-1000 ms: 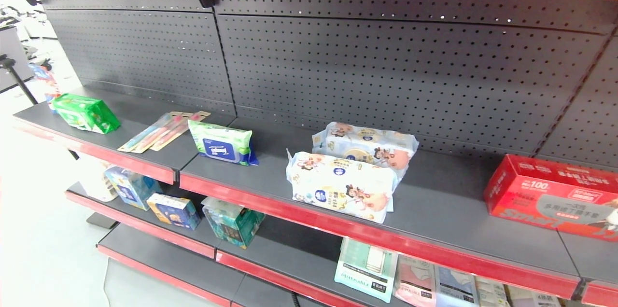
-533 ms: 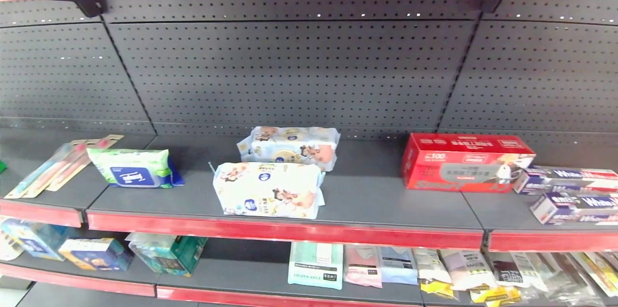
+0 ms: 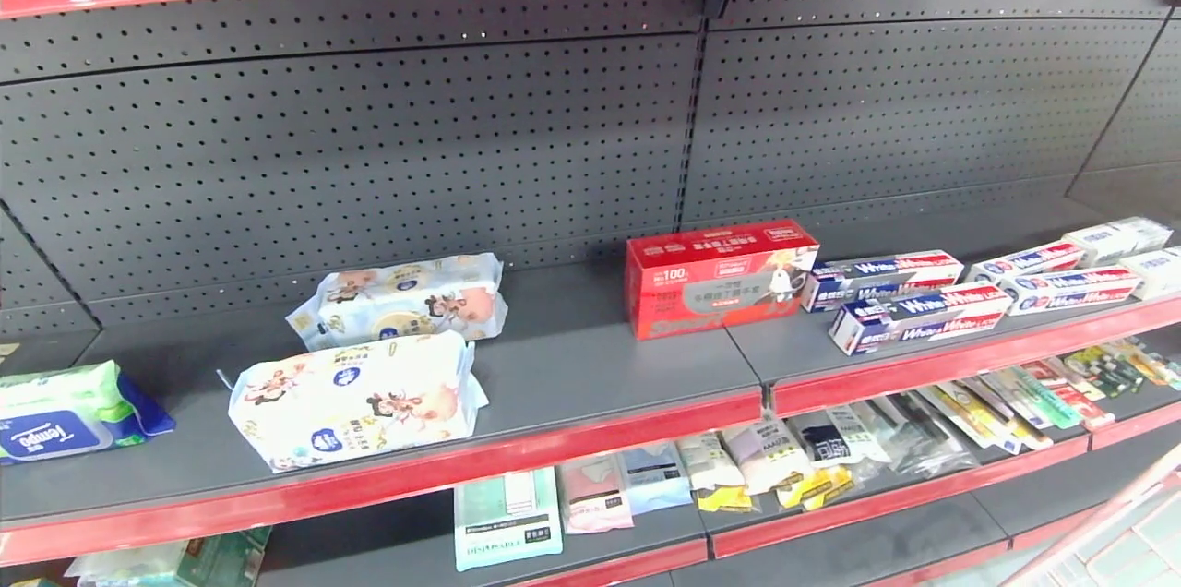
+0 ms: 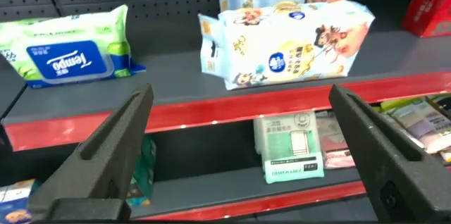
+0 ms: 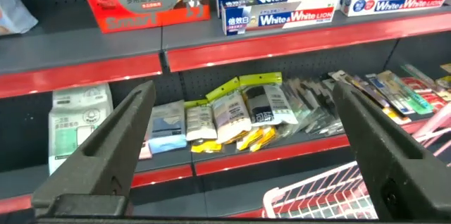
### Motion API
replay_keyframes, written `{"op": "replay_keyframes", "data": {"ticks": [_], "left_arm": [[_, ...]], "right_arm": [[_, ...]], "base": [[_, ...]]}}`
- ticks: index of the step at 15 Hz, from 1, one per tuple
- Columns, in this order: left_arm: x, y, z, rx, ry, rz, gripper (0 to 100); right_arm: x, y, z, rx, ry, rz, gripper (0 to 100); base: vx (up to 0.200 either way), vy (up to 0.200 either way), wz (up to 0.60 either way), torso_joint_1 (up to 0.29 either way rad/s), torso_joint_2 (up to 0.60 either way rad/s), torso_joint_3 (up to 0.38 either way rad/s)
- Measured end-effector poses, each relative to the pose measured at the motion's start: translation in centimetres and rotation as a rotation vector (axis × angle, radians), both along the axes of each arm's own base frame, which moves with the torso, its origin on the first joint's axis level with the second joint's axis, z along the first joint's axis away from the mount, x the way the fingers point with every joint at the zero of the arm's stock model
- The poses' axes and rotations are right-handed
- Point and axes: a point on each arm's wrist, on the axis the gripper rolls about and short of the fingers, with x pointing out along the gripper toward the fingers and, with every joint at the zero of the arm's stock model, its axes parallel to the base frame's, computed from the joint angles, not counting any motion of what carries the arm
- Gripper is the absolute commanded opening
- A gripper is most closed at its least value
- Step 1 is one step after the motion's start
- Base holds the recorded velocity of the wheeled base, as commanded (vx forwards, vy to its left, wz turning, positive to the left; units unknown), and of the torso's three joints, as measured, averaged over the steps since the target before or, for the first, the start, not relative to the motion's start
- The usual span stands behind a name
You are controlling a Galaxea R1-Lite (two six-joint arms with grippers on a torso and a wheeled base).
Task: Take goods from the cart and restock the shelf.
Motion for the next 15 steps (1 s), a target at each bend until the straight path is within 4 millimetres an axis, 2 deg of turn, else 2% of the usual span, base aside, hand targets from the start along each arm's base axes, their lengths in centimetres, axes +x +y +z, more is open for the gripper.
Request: {"op": "replay_keyframes", "data": {"ticks": [6,7,9,11,13,15], "left_arm": [[0.0,0.0,0.1,0.0,-0.002,0.008,100],[-0.2,0.0,0.7,-0.004,-0.02,0.013,100],[-0.5,0.1,4.1,-0.057,-0.069,0.024,100],[0.2,0.1,8.3,-0.097,-0.061,0.063,100],[2.6,0.4,10.8,-0.074,0.054,0.201,100],[5.7,0.9,11.5,-0.039,0.228,0.335,100]], "right_arm": [[0.0,0.0,0.0,-0.009,0.002,0.0,100],[0.0,0.0,0.0,-0.01,0.002,0.0,100],[0.0,0.0,0.0,-0.009,0.002,0.0,100],[0.0,0.0,0.0,-0.009,0.002,0.0,100],[0.0,0.0,0.0,-0.009,0.002,0.0,100],[0.0,0.0,0.0,-0.009,0.002,0.0,100]], "base": [[0.0,0.0,0.0,0.0,0.0,0.0],[0.0,0.0,0.0,0.0,0.0,0.0],[0.0,0.0,0.0,0.0,0.0,0.0],[0.0,0.0,0.0,0.0,0.0,0.0],[0.0,0.0,0.0,0.0,0.0,0.0],[0.0,0.0,0.0,0.0,0.0,0.0]]}}
